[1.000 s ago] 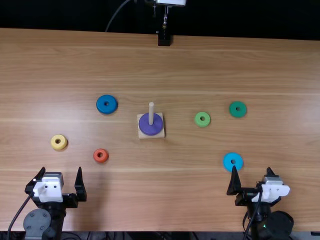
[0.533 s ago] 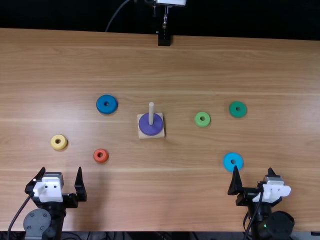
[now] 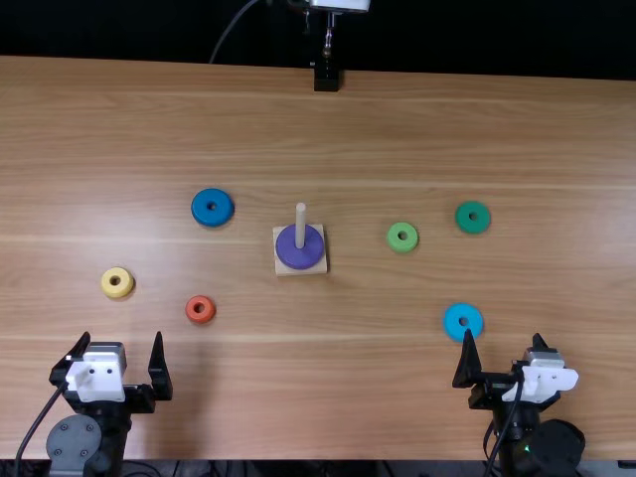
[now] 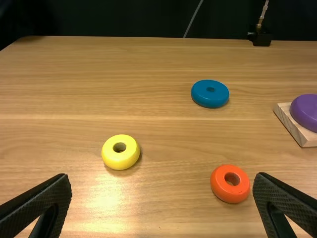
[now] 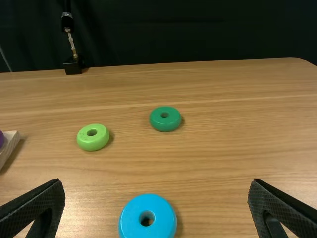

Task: Build the Hanoi tower: stack the rings onto the peg from bottom to top in this color order: purple, dark blue, light blue, dark green, light green, yellow, orange.

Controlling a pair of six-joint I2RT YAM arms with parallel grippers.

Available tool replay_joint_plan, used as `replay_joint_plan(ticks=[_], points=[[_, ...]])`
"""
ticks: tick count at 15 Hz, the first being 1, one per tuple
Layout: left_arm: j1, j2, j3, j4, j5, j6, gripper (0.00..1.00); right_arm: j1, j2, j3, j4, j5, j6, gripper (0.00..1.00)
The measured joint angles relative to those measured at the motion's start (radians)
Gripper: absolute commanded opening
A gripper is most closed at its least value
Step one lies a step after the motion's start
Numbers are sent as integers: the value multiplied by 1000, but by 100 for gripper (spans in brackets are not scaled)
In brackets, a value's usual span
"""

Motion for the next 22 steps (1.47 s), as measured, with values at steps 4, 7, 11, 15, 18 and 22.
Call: replay_joint_plan(ticks=[4,7,11,15,18,22], points=[[0,0,0,0,0,-1,100,0,0,0,0,0,0,100],[0,0,0,-1,0,0,100,0,0,0,-1,0,0,100],[-1,0,0,5,0,-1,100,0,0,0,0,0,0,100],[-1,5,26,-6,-1,0,100,0,0,0,0,0,0,100],[0,174,217,27,0,0,100,0,0,0,0,0,0,100],[0,502,636,16,-10,0,100,0,0,0,-1,0,0,100]])
